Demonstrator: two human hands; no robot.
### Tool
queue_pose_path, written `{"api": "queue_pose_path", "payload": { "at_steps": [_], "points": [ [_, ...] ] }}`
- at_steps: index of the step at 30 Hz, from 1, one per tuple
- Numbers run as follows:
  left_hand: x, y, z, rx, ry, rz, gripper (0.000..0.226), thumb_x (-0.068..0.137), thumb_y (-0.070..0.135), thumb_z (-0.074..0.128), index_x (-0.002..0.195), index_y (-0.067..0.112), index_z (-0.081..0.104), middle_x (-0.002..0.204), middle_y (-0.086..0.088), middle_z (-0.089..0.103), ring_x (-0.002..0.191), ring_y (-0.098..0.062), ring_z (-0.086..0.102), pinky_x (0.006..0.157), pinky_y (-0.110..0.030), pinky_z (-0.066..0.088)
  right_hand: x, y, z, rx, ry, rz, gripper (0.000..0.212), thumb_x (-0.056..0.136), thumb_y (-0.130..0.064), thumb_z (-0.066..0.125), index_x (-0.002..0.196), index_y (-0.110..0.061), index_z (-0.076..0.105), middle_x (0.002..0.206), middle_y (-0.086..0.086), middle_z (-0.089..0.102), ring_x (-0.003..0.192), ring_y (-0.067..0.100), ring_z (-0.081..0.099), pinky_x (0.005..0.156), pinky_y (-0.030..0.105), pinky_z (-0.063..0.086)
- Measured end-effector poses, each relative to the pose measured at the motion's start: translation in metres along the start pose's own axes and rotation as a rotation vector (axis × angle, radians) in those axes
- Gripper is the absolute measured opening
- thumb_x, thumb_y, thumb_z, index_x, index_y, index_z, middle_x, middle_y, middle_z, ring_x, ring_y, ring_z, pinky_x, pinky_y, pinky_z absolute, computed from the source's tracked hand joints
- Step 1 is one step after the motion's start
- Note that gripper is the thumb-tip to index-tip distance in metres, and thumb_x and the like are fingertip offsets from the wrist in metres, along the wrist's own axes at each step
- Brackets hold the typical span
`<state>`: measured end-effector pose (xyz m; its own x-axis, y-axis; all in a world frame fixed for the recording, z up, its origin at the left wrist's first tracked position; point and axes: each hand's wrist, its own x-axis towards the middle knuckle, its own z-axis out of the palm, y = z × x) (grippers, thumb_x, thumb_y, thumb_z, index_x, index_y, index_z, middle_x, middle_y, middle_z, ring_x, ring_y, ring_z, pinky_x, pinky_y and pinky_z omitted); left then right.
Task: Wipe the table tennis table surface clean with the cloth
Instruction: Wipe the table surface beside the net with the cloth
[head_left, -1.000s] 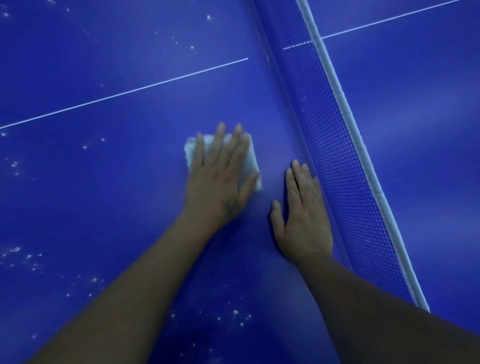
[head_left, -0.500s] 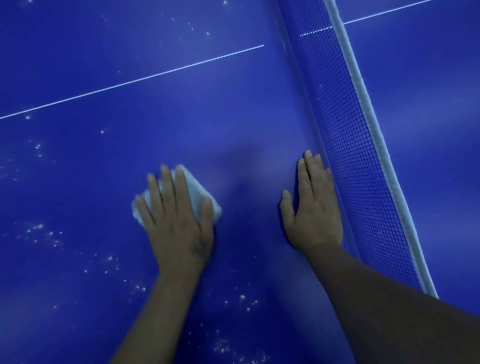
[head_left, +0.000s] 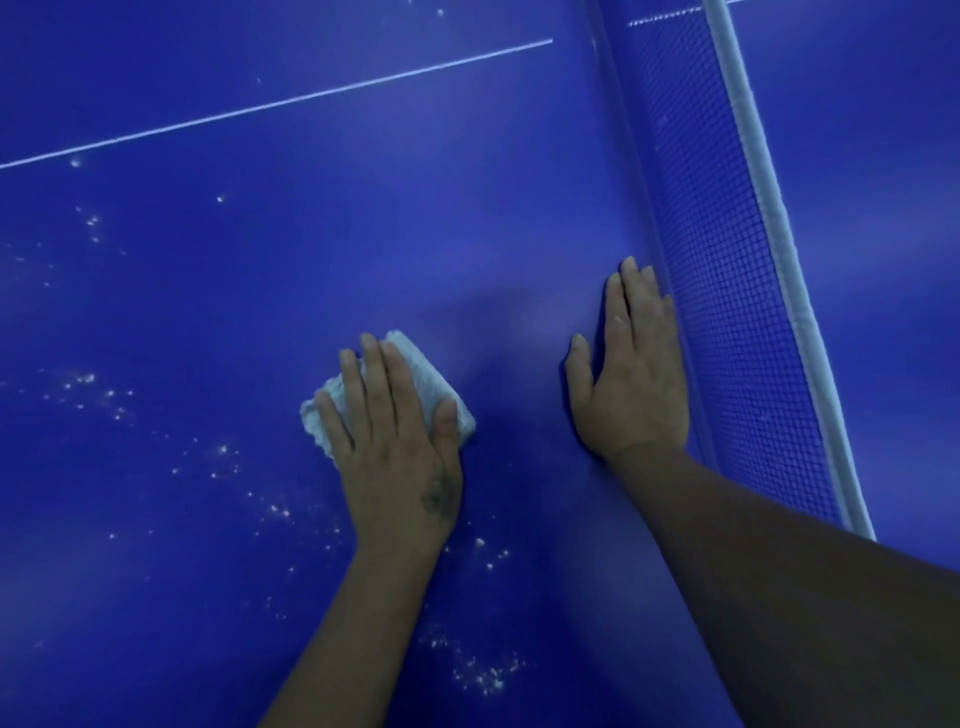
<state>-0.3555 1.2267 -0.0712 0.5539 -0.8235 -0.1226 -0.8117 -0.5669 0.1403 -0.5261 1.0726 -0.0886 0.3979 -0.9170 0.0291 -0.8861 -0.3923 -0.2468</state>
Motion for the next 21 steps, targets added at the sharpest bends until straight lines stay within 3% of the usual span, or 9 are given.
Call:
{"api": "queue_pose_path", "payload": {
  "at_steps": [9,14,18,21],
  "points": [
    [0.118,0.056,0.005,-0.010,0.092,0.099,0.073,0.112,0.052,0.019,0.168,0.005,0.019,0.176,-0.012,0.017,0.164,-0.030,0.011,0.131,-0.058,0.008,0.000,-0.002,0.002,0.012,0.069,-0.020,0.068,0.110,-0.038,0.035,0.165,0.002,0.028,0.176,0.014,0.021,0.164,0.029,0.017,0.134,0.045,0.013],
    [0.013,0.059,0.015,0.002,0.094,0.339,0.069,0.114,0.047,0.028,0.167,0.003,0.023,0.175,-0.014,0.021,0.163,-0.032,0.015,0.128,-0.061,0.015,-0.029,0.013,-0.006,0.158,0.098,-0.180,0.052,0.110,-0.017,0.041,0.157,0.004,0.044,0.169,0.017,0.037,0.159,0.034,0.032,0.132,0.052,0.020],
    [-0.097,0.045,0.016,-0.028,-0.025,0.388,0.073,0.113,0.048,0.036,0.168,0.005,0.017,0.177,-0.011,0.014,0.165,-0.030,0.008,0.128,-0.061,0.017,-0.103,0.029,-0.016,0.136,0.038,-0.203,0.053,0.113,-0.021,0.043,0.161,0.000,0.039,0.172,0.012,0.032,0.162,0.030,0.026,0.132,0.052,0.019],
    [-0.106,0.044,0.021,-0.030,-0.035,0.401,0.074,0.112,0.050,0.038,0.169,0.007,0.017,0.177,-0.009,0.012,0.165,-0.028,0.007,0.130,-0.060,0.015,-0.132,0.036,-0.014,0.075,0.030,-0.185,0.056,0.113,-0.024,0.043,0.164,-0.003,0.034,0.175,0.009,0.027,0.164,0.028,0.020,0.131,0.055,0.021]
  ]
}}
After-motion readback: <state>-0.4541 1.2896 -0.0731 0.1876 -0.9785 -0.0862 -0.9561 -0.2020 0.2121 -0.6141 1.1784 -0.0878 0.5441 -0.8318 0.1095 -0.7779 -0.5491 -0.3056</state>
